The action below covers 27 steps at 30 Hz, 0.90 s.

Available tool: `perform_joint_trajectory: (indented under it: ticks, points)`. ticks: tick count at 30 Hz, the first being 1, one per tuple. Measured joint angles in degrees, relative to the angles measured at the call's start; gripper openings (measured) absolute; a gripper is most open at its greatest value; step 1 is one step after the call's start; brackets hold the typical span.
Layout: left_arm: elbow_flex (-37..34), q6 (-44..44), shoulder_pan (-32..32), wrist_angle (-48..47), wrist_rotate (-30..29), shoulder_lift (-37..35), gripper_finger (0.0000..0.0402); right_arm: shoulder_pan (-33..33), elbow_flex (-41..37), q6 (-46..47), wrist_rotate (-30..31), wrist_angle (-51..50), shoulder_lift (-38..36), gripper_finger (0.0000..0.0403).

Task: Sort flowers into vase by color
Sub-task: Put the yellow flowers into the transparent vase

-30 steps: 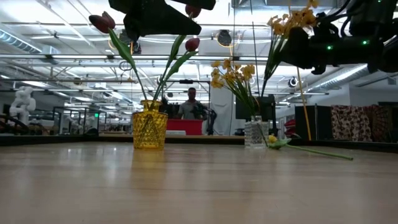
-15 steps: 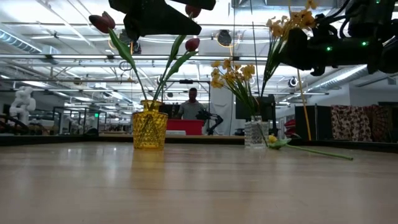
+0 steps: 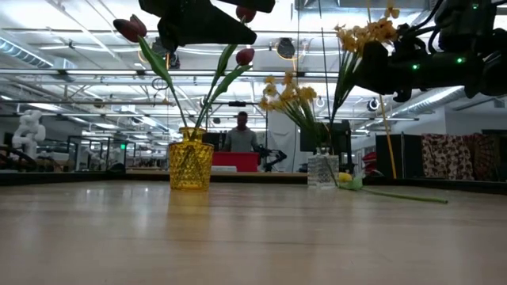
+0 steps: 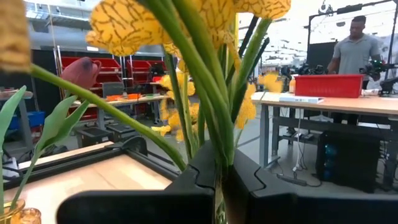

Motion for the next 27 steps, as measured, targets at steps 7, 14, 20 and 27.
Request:
perform_joint_trajectory:
  ticks: [7, 14, 20, 27]
  points:
    - [0.0, 0.0, 0.0, 0.0, 0.0, 0.0, 0.0276, 0.0, 0.0, 0.0, -0.1, 1.9, -0.1, 0.0]
    - [0.0, -0.1, 0.3, 0.0, 0.0, 0.0, 0.0276, 0.0, 0.0, 0.9, -0.1, 1.3, -0.1, 0.0]
    - [0.0, -0.4, 0.8, 0.0, 0.0, 0.0, 0.0276, -0.6, 0.0, 2.1, 0.1, 1.0, -0.1, 0.0]
    - [0.0, -0.4, 0.7, 0.0, 0.0, 0.0, 0.0276, -0.6, 0.0, 4.4, -0.2, -0.1, -0.1, 0.0]
